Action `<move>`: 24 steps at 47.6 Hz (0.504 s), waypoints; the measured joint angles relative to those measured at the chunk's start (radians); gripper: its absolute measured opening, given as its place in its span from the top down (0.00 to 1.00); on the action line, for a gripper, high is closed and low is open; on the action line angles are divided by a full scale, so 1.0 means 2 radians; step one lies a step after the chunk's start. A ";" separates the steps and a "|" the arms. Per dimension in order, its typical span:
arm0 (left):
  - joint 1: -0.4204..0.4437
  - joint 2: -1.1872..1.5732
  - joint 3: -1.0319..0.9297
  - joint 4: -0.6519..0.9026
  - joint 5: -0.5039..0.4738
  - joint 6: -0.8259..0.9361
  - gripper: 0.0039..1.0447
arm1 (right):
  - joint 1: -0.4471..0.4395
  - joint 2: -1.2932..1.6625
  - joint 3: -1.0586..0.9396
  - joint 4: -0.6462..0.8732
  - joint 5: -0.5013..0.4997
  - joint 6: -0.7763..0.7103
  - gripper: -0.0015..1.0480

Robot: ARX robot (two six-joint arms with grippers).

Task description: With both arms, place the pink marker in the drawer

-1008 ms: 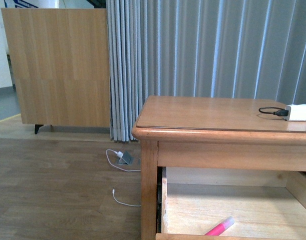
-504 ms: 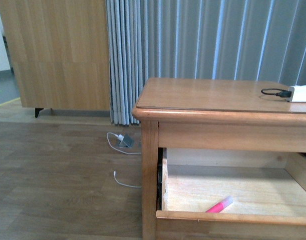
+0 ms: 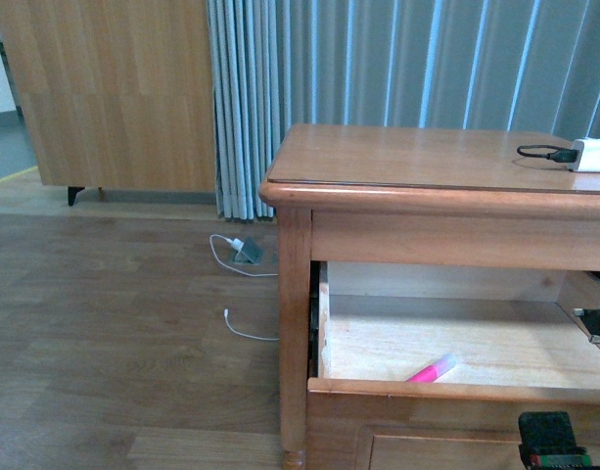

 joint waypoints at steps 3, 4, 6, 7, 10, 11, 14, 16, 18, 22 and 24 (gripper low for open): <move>0.000 0.000 0.000 0.000 0.000 0.000 0.06 | -0.006 0.032 0.023 0.024 0.000 0.001 0.08; 0.000 0.000 0.000 0.000 0.000 0.000 0.06 | -0.010 0.044 0.032 0.031 0.001 0.001 0.08; 0.000 0.000 0.000 0.000 0.000 0.000 0.06 | -0.016 0.064 0.047 0.044 0.001 0.003 0.08; 0.000 0.000 0.000 0.000 0.000 0.000 0.06 | -0.018 0.071 0.053 0.048 0.002 0.004 0.08; 0.000 0.000 0.000 0.000 0.000 0.000 0.06 | -0.025 0.096 0.075 0.063 0.003 0.004 0.08; 0.000 0.000 0.000 0.000 0.000 0.000 0.06 | -0.026 0.099 0.078 0.064 0.003 0.004 0.08; 0.000 0.000 0.000 0.000 0.000 0.000 0.06 | -0.031 0.120 0.098 0.074 0.004 0.004 0.08; 0.000 0.000 0.000 0.000 0.000 0.000 0.06 | -0.034 0.130 0.108 0.081 0.005 0.004 0.08; 0.000 0.000 0.000 0.000 0.000 0.000 0.06 | -0.037 0.147 0.123 0.092 0.008 0.004 0.08; 0.000 0.000 0.000 0.000 0.000 0.000 0.06 | -0.041 0.174 0.149 0.108 0.011 0.004 0.08; 0.000 0.000 0.000 0.000 0.000 0.000 0.06 | -0.043 0.183 0.157 0.115 0.013 0.004 0.08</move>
